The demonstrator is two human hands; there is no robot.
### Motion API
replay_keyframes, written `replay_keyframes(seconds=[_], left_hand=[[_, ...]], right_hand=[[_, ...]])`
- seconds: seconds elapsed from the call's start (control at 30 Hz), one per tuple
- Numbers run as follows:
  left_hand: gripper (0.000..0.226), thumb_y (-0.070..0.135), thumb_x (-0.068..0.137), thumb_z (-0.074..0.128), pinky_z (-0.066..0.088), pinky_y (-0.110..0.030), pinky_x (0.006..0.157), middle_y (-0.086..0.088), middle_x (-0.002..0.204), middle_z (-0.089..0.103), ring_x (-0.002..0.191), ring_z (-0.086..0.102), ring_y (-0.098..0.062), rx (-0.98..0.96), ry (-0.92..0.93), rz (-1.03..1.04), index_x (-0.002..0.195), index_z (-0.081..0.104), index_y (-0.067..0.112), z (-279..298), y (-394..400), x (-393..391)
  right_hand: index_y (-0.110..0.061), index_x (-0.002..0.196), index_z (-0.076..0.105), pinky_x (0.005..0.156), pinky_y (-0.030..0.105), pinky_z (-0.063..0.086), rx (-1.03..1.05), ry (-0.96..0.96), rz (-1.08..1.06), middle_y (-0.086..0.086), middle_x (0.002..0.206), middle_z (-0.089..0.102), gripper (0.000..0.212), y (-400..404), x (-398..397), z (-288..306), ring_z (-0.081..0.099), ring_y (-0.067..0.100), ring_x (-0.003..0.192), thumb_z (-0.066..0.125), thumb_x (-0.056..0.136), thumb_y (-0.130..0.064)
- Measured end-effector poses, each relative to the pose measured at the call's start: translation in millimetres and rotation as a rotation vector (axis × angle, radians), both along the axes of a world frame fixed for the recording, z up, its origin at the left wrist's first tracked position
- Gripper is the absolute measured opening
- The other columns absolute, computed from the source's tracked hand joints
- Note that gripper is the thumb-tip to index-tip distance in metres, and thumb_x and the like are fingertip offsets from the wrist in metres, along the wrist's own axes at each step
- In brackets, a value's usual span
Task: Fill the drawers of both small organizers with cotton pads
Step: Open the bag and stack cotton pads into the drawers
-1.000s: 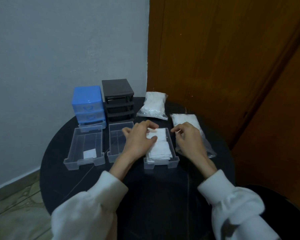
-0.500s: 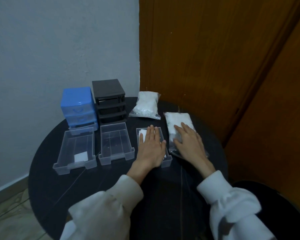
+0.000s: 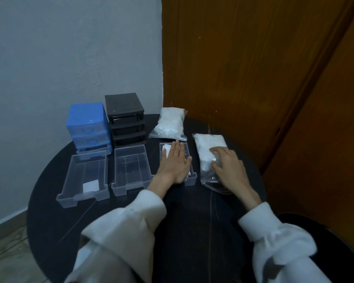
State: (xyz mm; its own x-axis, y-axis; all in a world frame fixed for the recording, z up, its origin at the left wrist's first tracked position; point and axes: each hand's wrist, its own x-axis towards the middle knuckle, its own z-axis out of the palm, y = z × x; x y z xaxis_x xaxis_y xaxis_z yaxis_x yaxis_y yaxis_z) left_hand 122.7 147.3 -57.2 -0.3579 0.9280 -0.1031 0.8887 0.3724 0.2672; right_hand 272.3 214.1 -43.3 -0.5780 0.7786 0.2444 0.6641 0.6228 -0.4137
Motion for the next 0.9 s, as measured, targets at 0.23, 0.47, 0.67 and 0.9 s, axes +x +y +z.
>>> replay_keyframes(seconds=[0.23,0.47,0.67,0.9], left_hand=[[0.058,0.037,0.103,0.015,-0.007,-0.039,0.117,-0.007,0.157,-0.012,0.145,-0.013,-0.016,0.067,0.021,-0.001,0.149,-0.007,0.009,-0.7,11.5,-22.1],[0.062,0.044,0.101,0.017,-0.01,-0.042,0.115,-0.004,0.157,-0.015,0.144,-0.014,-0.014,0.16,0.105,0.007,0.149,-0.009,0.014,0.3,12.2,-33.6],[0.046,0.025,0.099,0.041,0.029,-0.029,0.106,-0.008,0.144,0.037,0.129,0.037,-0.016,0.674,0.029,-0.017,0.143,0.032,0.015,23.7,-2.7,18.1],[0.043,0.038,0.1,0.036,0.038,-0.029,0.098,-0.004,0.131,0.045,0.118,0.048,-0.015,0.532,-0.789,-0.037,0.142,0.03,0.032,11.4,-13.5,72.1]], right_hand=[[-0.027,0.145,0.027,0.11,0.049,0.022,-0.175,0.065,-0.064,0.008,0.157,0.005,0.063,7.5,11.9,-6.2,0.007,0.029,0.143,0.058,0.09,-0.033],[-0.034,0.146,0.014,0.108,0.051,0.03,-0.334,0.096,-0.097,0.007,0.154,0.017,0.086,18.1,20.2,-11.0,0.027,0.032,0.136,0.066,0.08,-0.047],[-0.032,0.137,0.032,0.095,0.036,0.037,-0.528,0.331,-0.143,0.007,0.144,0.036,0.074,24.4,27.0,-11.4,0.042,0.027,0.121,0.074,0.075,-0.031],[-0.034,0.131,0.036,0.076,0.028,0.052,-0.552,0.761,-0.019,-0.007,0.128,0.042,0.066,21.5,43.9,-18.8,0.052,0.013,0.104,0.073,0.079,-0.019]])
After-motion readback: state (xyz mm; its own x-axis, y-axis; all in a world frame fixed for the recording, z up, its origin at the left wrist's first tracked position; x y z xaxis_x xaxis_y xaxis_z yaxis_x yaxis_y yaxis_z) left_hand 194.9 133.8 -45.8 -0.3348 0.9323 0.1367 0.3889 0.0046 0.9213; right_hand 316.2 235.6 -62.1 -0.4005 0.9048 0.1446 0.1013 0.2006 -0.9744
